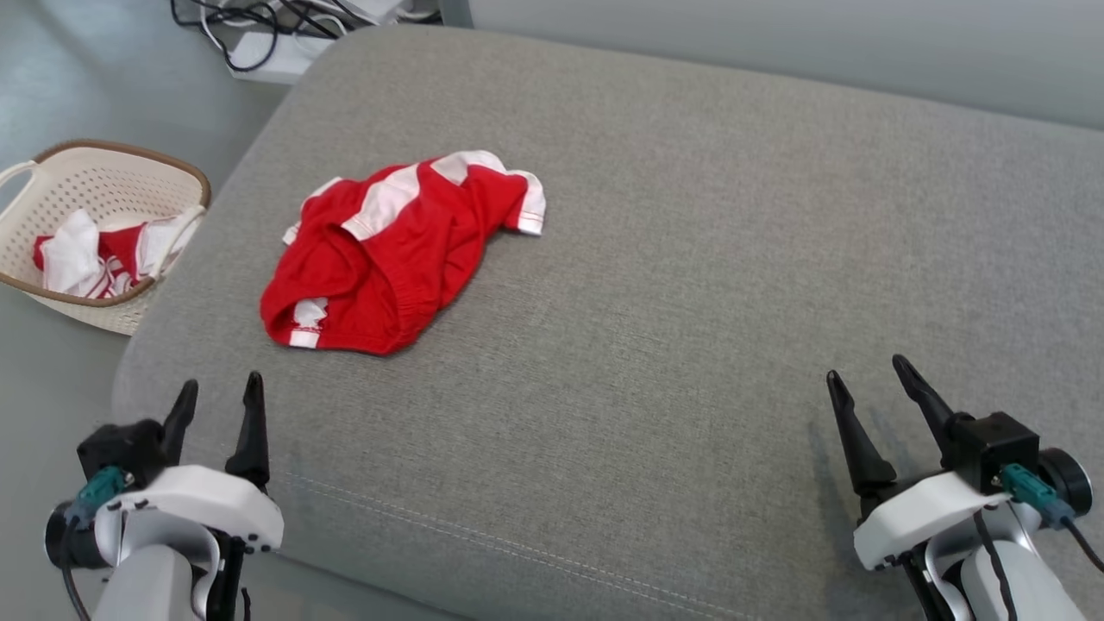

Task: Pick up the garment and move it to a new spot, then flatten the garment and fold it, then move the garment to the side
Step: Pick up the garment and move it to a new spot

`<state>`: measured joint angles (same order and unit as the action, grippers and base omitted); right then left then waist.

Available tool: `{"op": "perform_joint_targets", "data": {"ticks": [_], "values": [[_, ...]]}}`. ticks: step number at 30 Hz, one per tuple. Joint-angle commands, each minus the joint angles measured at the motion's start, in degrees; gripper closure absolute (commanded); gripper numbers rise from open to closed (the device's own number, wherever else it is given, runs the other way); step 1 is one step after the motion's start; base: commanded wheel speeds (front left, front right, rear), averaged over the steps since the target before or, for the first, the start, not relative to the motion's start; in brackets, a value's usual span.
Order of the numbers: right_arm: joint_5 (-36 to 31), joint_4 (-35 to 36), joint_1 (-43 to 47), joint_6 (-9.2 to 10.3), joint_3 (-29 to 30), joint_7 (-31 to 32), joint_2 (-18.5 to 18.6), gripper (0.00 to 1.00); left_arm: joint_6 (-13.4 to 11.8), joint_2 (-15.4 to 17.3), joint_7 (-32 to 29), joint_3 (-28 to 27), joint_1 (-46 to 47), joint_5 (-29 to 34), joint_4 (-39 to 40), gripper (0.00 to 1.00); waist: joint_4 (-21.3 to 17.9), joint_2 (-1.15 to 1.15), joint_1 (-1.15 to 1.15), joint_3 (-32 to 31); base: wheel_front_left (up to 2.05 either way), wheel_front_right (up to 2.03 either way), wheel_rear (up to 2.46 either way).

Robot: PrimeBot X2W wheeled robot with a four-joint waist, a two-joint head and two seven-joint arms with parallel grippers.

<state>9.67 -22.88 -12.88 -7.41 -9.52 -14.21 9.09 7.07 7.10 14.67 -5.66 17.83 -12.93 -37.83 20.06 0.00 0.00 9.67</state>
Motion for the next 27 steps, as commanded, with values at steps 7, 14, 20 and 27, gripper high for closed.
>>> {"op": "perform_joint_targets", "data": {"ticks": [7, 14, 20, 27], "values": [[-0.5, 4.3, -3.9, -0.08, -2.7, 1.0, 1.7, 0.0, 0.4, 5.4, 0.3, 2.0, 8.8, -3.9, -5.0, 0.0, -3.5, 0.0, 0.0, 6.5, 0.0, 0.0, 0.0], [-0.7, 7.6, -5.9, -0.08, -3.9, 2.8, 3.3, 0.0, 0.4, 7.1, 0.3, 3.1, 14.0, -4.5, -10.0, 0.0, -5.5, 0.0, 0.0, 10.8, 0.0, 0.0, 0.0], [-1.1, 12.4, -6.8, -0.08, -4.8, 4.5, 4.2, 0.0, -1.7, 10.8, 0.3, 0.3, 18.5, -2.9, -19.7, 0.0, -10.8, 0.0, 0.0, 13.5, 0.0, 0.0, 0.0], [-1.0, 14.0, -7.0, -0.08, -4.7, 4.9, 4.1, 0.0, -4.4, 11.9, 0.3, -0.5, 19.0, -2.0, -23.3, 0.0, -13.5, 0.0, 0.0, 14.0, 0.0, 0.0, 0.0]]}}
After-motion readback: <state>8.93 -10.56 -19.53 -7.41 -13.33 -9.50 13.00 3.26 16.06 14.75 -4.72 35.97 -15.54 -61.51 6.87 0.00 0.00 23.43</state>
